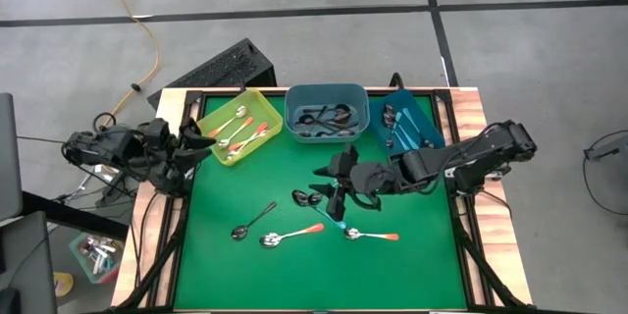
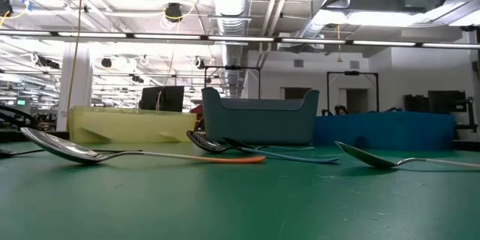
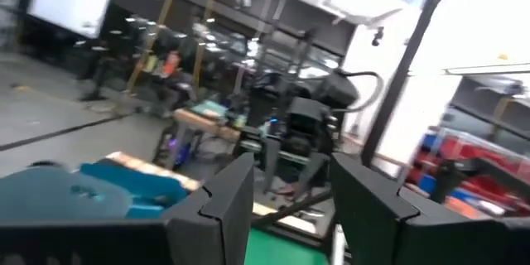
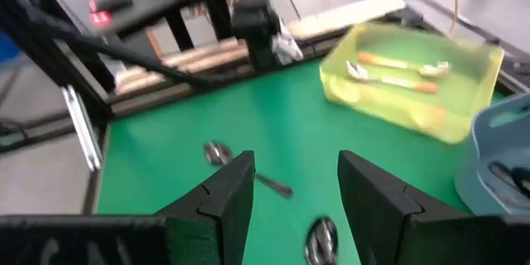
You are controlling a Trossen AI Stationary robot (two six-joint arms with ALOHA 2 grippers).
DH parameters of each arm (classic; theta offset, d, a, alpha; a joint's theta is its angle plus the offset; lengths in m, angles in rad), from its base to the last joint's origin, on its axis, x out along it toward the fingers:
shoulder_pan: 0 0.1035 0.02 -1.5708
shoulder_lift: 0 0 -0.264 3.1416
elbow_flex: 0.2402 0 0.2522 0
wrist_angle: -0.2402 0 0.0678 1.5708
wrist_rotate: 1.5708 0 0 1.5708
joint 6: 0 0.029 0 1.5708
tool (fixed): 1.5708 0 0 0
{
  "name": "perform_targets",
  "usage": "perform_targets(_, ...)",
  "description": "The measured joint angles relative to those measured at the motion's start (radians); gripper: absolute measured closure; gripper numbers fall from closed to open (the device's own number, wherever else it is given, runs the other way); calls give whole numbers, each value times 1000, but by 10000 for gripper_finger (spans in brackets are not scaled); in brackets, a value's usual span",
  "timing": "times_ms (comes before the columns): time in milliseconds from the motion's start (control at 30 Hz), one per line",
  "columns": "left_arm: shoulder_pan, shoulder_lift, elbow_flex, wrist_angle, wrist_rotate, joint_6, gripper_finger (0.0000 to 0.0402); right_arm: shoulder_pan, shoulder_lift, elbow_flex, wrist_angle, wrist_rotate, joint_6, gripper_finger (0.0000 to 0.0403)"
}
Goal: Sort silverware by color (type)
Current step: Put the blue spoon into the blue bin
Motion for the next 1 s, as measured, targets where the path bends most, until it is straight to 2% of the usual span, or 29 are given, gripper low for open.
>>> perform_targets(100, 0, 9, 0, -41, -8, -33, 258, -6, 1, -2, -49, -2, 0, 216)
perform_targets(300, 0, 33, 0, -20, 67, -68, 258, -5, 1, -2, -145, -11, -8, 216)
perform_targets(500, 0, 49, 0, -79, -151, -6, 258, -16, 1, -2, -317, -4, -3, 216)
perform_targets(600, 0, 60, 0, -145, -217, -1, 258, -29, 1, -2, -396, 7, -4, 213)
perform_targets(700, 0, 73, 0, -245, -242, -69, 258, -45, 12, -2, -431, 36, 0, 203)
perform_targets(833, 0, 97, 0, -396, -217, -175, 258, -60, 37, -3, -502, 50, -12, 184)
perform_targets(1000, 0, 142, 0, -631, -104, -185, 258, -89, 95, -2, -603, -33, -142, 172)
